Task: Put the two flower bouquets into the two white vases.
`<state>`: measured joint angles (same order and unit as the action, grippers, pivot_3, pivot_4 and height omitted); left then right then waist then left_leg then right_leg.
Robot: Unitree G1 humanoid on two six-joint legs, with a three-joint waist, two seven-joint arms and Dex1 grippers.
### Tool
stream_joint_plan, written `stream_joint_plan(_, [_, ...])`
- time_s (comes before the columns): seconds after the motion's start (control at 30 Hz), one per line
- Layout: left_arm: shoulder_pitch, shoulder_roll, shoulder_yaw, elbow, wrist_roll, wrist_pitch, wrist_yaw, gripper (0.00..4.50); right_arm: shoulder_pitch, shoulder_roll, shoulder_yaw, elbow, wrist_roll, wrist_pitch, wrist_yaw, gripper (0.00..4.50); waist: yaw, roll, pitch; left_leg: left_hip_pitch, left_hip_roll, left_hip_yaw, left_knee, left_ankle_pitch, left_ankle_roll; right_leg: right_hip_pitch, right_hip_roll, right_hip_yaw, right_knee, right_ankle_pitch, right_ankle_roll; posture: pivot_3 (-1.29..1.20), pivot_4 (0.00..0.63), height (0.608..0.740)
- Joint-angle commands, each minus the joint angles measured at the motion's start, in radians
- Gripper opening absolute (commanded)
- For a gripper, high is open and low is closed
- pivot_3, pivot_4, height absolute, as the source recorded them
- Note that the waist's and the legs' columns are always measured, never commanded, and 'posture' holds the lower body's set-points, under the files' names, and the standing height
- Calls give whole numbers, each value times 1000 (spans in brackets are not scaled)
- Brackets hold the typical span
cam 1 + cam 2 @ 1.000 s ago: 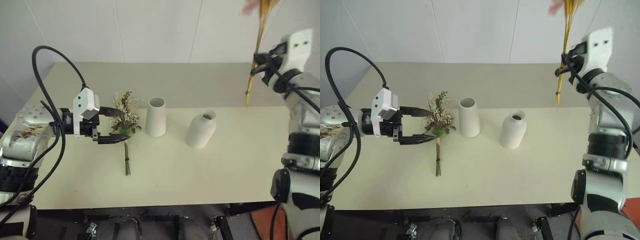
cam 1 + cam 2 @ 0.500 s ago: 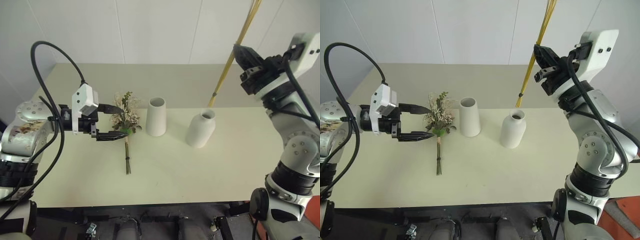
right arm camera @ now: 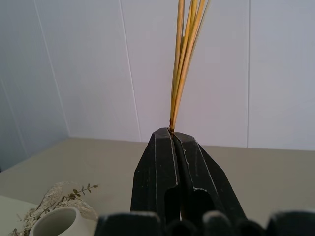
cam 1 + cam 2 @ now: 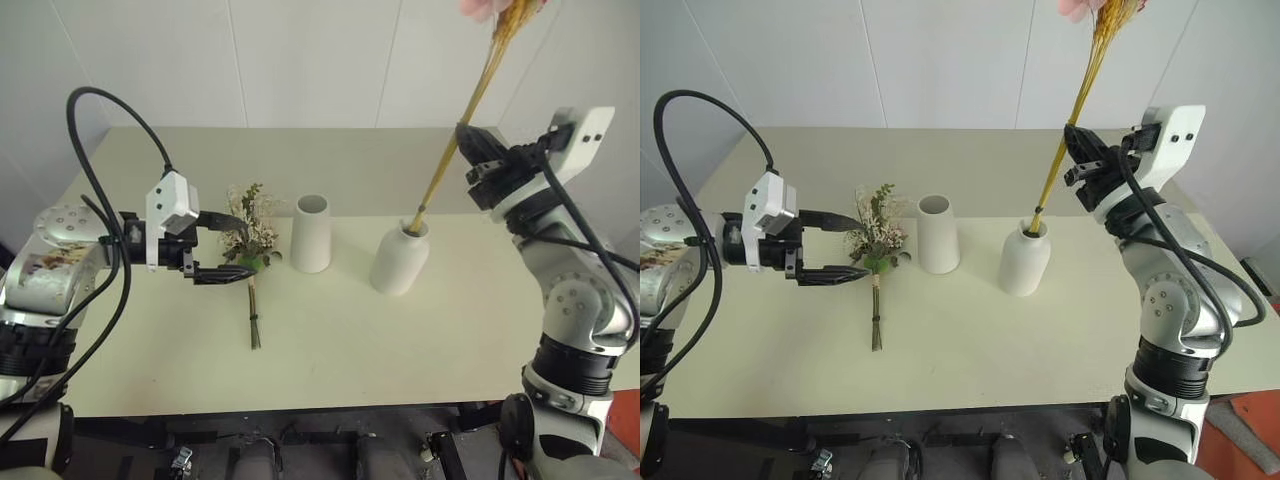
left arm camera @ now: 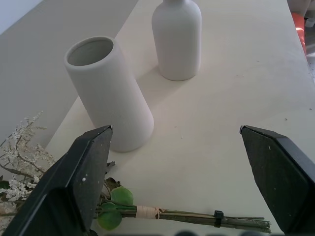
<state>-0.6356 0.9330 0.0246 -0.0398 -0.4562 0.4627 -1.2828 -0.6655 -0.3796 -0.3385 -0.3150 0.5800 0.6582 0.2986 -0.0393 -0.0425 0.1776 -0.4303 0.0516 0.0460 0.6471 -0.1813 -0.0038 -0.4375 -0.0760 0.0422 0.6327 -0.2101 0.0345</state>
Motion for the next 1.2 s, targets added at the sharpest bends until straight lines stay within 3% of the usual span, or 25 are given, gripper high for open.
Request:
stream_joint_plan(0.03, [-4,16,42,-32,-14,0,6,4500,27,-6,16,-19,-22,-66,10,30,0,0,0,0,0,0,0,0,0,0,0,0,0,0,0,0,150,740])
stream_joint_plan(0.13, [-2,20,43,-25,-10,-5,7,4500,64,0,23,-41,15,-51,24,30,0,0,0,0,0,0,0,0,0,0,0,0,0,0,0,0,150,740])
stream_joint_plan(0.23, [-5,9,53,-32,-18,-3,22,4500,107,1,31,-81,50,-40,41,746,1,0,0,0,0,0,0,0,0,0,0,0,0,0,0,0,150,740])
stream_joint_plan(0.4, [-3,-21,76,-52,-37,45,106,4500,186,-39,43,-170,82,-12,57,2412,2,0,0,0,0,0,0,0,0,0,0,0,0,0,0,0,150,740])
stream_joint_plan(0.6, [6,-124,197,-150,-161,398,427,4500,389,-276,6,-342,165,94,213,4429,15,0,0,-1,0,-1,0,0,0,1,0,-1,-1,0,1,0,150,740])
stream_joint_plan(0.73, [5,-277,265,-321,-137,690,791,4500,485,-459,-86,-395,208,135,320,4429,22,-1,0,1,-1,-1,2,0,0,3,-1,0,-1,-2,6,0,150,740])
stream_joint_plan(0.87, [-137,-501,339,-422,-61,1107,1071,4500,510,-607,-163,-367,226,125,446,4429,26,-4,1,7,-1,-4,3,0,0,11,0,-2,-3,-4,9,0,150,740])
stream_joint_plan(1.0, [-119,-447,211,-282,-186,1152,1349,4500,435,-688,-161,-292,222,101,503,4429,13,-5,-1,14,-2,-5,1,0,0,16,0,0,-4,-5,10,0,150,740])
stream_joint_plan(1.2, [-211,-611,314,-59,-381,1152,1742,4500,306,-713,-86,-235,218,103,508,4429,25,-5,0,15,-3,-7,0,0,0,16,0,0,-4,-4,9,0,150,740])
